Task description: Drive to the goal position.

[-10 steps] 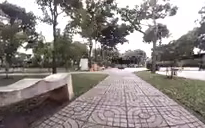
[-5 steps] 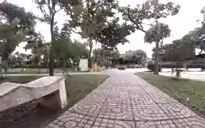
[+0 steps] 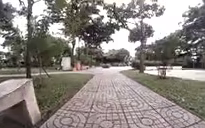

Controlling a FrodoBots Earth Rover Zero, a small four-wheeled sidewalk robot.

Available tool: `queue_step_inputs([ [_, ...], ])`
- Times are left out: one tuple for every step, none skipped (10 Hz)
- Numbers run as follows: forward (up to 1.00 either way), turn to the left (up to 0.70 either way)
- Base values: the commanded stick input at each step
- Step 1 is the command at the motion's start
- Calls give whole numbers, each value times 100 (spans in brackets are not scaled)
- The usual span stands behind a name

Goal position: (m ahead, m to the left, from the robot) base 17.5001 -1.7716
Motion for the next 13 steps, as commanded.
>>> queue_step_inputs([
  [70,0],
  [70,0],
  [70,0],
  [70,0],
  [70,0],
  [70,0],
  [70,0],
  [70,0],
  [70,0],
  [70,0],
  [70,0],
  [70,0],
  [70,0],
])
